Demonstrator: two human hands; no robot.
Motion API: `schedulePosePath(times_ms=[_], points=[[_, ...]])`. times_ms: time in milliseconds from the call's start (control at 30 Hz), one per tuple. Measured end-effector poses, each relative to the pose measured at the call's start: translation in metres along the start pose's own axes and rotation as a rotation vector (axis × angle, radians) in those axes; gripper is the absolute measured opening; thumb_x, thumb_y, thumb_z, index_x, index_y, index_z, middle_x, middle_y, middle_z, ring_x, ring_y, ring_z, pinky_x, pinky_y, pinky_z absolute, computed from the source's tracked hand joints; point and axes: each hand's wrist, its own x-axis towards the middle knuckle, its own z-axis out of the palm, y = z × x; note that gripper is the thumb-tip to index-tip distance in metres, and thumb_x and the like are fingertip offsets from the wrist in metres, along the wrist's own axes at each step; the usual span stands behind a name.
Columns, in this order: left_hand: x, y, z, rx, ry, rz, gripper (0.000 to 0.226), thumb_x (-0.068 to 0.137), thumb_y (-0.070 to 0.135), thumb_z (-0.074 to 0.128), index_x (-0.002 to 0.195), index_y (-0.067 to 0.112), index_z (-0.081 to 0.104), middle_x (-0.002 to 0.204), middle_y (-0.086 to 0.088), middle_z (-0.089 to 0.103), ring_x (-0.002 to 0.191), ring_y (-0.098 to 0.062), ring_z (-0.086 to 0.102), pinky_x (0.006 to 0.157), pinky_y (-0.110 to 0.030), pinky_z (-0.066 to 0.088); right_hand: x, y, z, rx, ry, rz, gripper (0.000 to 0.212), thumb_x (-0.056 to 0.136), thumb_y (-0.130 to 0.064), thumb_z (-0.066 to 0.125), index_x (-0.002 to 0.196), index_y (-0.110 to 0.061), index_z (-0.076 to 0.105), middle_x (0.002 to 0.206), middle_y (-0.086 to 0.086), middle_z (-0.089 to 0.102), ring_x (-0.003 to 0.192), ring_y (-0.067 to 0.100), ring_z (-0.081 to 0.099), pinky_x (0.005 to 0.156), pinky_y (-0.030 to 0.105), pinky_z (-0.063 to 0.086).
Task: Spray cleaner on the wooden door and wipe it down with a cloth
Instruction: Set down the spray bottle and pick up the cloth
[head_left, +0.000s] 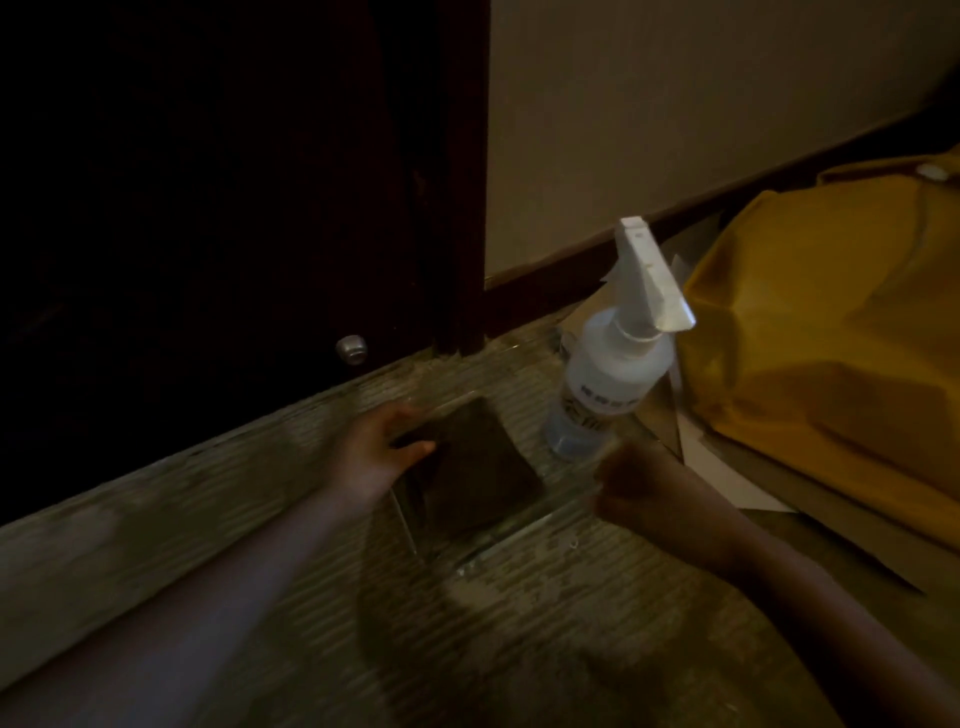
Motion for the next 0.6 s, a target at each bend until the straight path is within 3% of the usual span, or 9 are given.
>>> schedulePosePath(times_ms=[67, 167, 233, 300, 400, 500, 600], points=[[0.002, -0.003, 0.002, 0.081, -0.003, 0.006, 0.031, 0.08, 0.012, 0.07, 0.108, 0.018, 0.057, 0.099, 0.006, 0.057, 0.097, -0.014, 0.055, 0.078, -0.023, 0.042, 0.009, -0.01, 0.01, -0.092, -0.049, -0.064, 0.03, 0.087, -0.025, 0.063, 0.113, -0.027, 0.049, 0.113, -0.009, 0.053, 0.109, 0.009, 0.053, 0.089, 0.027, 0.047], [0.007, -0.004, 0.007, 0.197, 0.027, -0.033, 0.042, 0.079, 0.016, 0.072, 0.117, 0.017, 0.054, 0.11, 0.003, 0.056, 0.106, -0.014, 0.052, 0.088, -0.027, 0.042, 0.026, -0.035, 0.025, -0.131, -0.04, -0.197, 0.042, 0.087, -0.025, 0.064, 0.126, -0.021, 0.048, 0.127, -0.005, 0.05, 0.12, 0.012, 0.048, 0.094, 0.026, 0.045], [0.009, -0.007, 0.005, 0.218, 0.051, -0.044, 0.048, 0.076, 0.016, 0.074, 0.118, 0.018, 0.051, 0.112, 0.003, 0.056, 0.111, -0.016, 0.052, 0.095, -0.034, 0.042, 0.045, -0.049, 0.03, -0.17, -0.053, -0.211, 0.053, 0.088, -0.026, 0.062, 0.136, -0.024, 0.04, 0.131, -0.007, 0.047, 0.118, 0.011, 0.048, 0.076, 0.012, 0.045], [0.011, -0.011, 0.0, 0.277, 0.048, -0.052, 0.051, 0.075, 0.018, 0.075, 0.12, 0.019, 0.049, 0.114, 0.003, 0.057, 0.112, -0.015, 0.051, 0.098, -0.035, 0.04, 0.066, -0.058, 0.035, -0.171, -0.066, -0.181, 0.058, 0.089, -0.025, 0.062, 0.139, -0.029, 0.034, 0.127, -0.008, 0.045, 0.113, 0.011, 0.048, 0.069, 0.01, 0.044], [0.015, -0.016, -0.004, 0.308, 0.016, -0.053, 0.056, 0.073, 0.024, 0.077, 0.121, 0.018, 0.049, 0.105, 0.008, 0.055, 0.113, -0.015, 0.052, 0.103, -0.037, 0.034, 0.097, -0.062, 0.049, -0.088, -0.073, -0.203, 0.068, 0.085, -0.019, 0.066, 0.143, -0.028, 0.031, 0.138, 0.003, 0.046, 0.122, 0.021, 0.047, 0.095, 0.033, 0.047], [0.019, -0.018, -0.005, 0.393, -0.022, -0.055, 0.056, 0.075, 0.029, 0.075, 0.124, 0.017, 0.049, 0.101, 0.008, 0.055, 0.11, -0.014, 0.052, 0.102, -0.028, 0.029, 0.116, -0.06, 0.061, -0.194, -0.02, -0.228, 0.071, 0.085, -0.019, 0.066, 0.145, -0.023, 0.028, 0.144, 0.007, 0.039, 0.131, 0.024, 0.038, 0.104, 0.031, 0.037], [0.022, -0.019, -0.004, 0.493, -0.071, -0.04, 0.046, 0.08, 0.036, 0.069, 0.12, 0.02, 0.055, 0.103, 0.003, 0.055, 0.111, -0.02, 0.051, 0.099, -0.03, 0.032, 0.127, -0.054, 0.068, -0.447, 0.085, -0.262, 0.064, 0.088, -0.025, 0.062, 0.144, -0.02, 0.031, 0.146, 0.008, 0.034, 0.134, 0.026, 0.028, 0.107, 0.03, 0.026]])
